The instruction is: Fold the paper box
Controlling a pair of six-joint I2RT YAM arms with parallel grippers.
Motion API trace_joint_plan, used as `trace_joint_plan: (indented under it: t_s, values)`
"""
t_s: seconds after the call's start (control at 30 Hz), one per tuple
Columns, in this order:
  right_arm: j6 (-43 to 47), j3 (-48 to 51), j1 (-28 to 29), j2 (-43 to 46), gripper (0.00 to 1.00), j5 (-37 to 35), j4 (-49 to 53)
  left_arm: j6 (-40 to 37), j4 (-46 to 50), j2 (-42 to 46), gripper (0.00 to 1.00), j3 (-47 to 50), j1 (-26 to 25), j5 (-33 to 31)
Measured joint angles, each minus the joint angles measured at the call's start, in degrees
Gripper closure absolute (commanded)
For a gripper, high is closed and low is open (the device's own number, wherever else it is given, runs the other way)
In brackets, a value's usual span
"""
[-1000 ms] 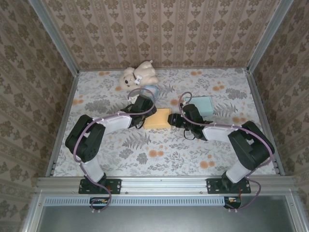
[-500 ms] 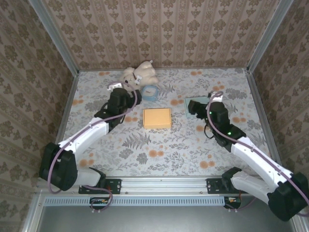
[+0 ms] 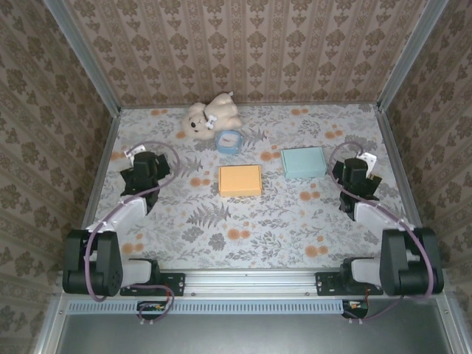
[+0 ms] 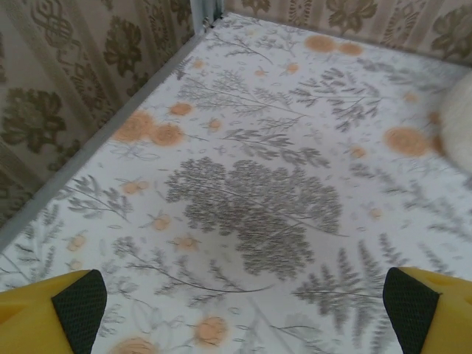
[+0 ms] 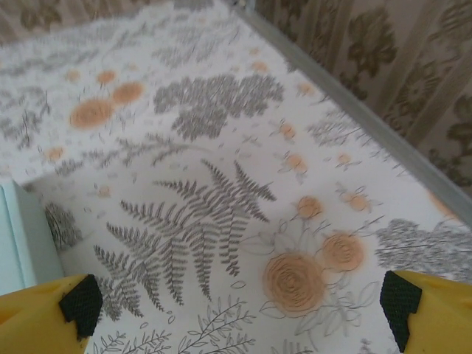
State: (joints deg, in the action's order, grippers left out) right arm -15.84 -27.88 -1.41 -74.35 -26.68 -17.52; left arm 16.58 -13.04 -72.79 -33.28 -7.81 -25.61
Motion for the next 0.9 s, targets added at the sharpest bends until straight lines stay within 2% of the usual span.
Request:
trace_joint_plan:
  t_s: [0.1,0.2,0.37,0.47,0.63,0.9]
  values:
    - [2.08,0.15,0.00,-3.91,0.00,2.54,-4.59,-5.68,-7.45,-1.40,0.00,4.74,0.50,-1.44]
    - [3.39,0.98,0.02,-5.18,0.00,5.29,-10.91,-9.44,-13.62,-4.35,0.00,8.44,2.05,-0.20]
    - [7.08,5.22,1.95,-7.80,0.00,9.22,-23.21,-12.85,-27.91,-9.27,0.00,13.05,5.77,7.39]
    - [9.55,8.46,3.15,-11.26,0.00,11.96,-31.36,-14.19,-32.92,-13.55,0.00,12.98,7.19,12.50]
    - [11.19,8.72,3.45,-12.94,0.00,13.46,-32.87,-15.89,-34.36,-15.23,0.00,12.50,7.10,17.94]
    - [11.19,6.56,3.45,-12.94,0.00,13.42,-33.27,-17.38,-35.43,-15.23,0.00,12.13,5.90,18.78]
